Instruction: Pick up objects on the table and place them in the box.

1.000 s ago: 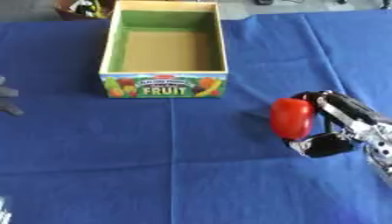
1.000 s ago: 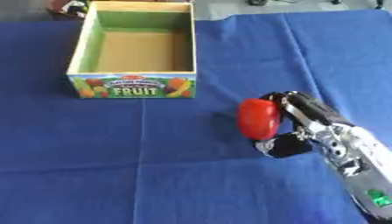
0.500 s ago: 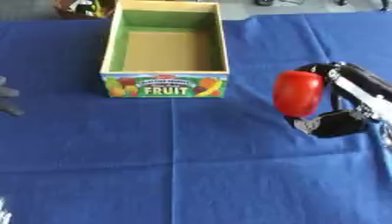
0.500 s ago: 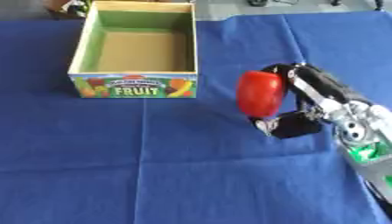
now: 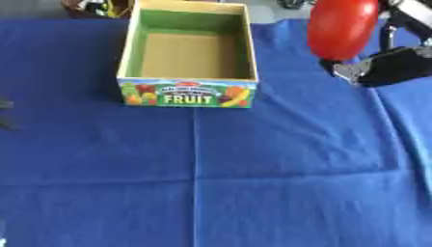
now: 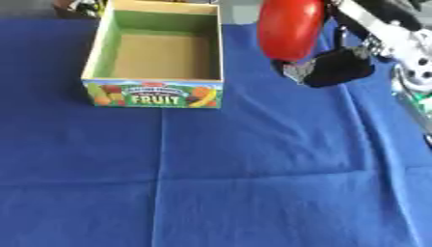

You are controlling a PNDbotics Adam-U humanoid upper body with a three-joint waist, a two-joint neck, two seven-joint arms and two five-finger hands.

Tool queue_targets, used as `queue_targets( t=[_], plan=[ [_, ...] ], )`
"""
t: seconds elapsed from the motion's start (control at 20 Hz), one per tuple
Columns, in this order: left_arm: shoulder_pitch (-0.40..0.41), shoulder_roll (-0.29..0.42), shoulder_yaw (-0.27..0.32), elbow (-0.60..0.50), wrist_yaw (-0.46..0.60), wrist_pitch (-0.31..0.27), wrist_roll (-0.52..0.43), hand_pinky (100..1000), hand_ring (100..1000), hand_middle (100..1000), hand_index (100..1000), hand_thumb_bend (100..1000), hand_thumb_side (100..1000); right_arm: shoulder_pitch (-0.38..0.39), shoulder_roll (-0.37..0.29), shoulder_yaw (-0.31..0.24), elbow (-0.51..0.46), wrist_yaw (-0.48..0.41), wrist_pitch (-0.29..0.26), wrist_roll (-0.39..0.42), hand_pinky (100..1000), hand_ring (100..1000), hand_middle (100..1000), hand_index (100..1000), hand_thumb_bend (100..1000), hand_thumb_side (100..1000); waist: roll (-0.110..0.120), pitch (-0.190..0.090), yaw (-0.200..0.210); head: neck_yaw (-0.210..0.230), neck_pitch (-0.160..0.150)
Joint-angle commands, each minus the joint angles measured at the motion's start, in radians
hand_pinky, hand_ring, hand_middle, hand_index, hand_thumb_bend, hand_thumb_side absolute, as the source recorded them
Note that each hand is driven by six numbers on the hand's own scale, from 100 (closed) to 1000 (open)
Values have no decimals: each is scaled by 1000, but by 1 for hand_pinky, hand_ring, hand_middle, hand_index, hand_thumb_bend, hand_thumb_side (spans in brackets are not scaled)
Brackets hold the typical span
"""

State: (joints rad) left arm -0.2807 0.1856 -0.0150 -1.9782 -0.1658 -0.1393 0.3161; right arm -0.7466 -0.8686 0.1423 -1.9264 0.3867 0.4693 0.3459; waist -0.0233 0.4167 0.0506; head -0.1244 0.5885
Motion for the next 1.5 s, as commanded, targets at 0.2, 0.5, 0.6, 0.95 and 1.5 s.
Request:
queue_targets(
  t=[0.2,0.5,0.6,0.95,1.5],
  plan=[
    [-9,26,-9,-22,8,-2,-9,378,536,556,798,100,1000,-132,-11,5,135,-30,-7,-16,286,585,502,671,100,267,-12,-4,36,-32,-9],
    [-20,29,-20,-22,16,-6,-22,376,534,555,798,100,1000,-253,34,33,240,-25,-31,-20,291,586,502,672,100,281,-28,24,82,-65,-32],
    [-27,31,-24,-22,18,-7,-26,375,534,555,798,100,1000,-284,52,41,280,-21,-43,-22,298,589,504,672,100,292,-33,35,94,-76,-40],
    [-57,33,-34,-22,25,-13,-38,374,533,555,798,100,1000,-375,113,59,443,-37,-107,-28,300,588,503,671,100,308,-53,72,143,-120,-71],
    [-92,32,-44,-22,31,-19,-50,375,534,556,797,100,1000,-410,148,118,540,-10,-183,48,300,586,504,663,100,305,-74,103,186,-142,-89]
  ],
)
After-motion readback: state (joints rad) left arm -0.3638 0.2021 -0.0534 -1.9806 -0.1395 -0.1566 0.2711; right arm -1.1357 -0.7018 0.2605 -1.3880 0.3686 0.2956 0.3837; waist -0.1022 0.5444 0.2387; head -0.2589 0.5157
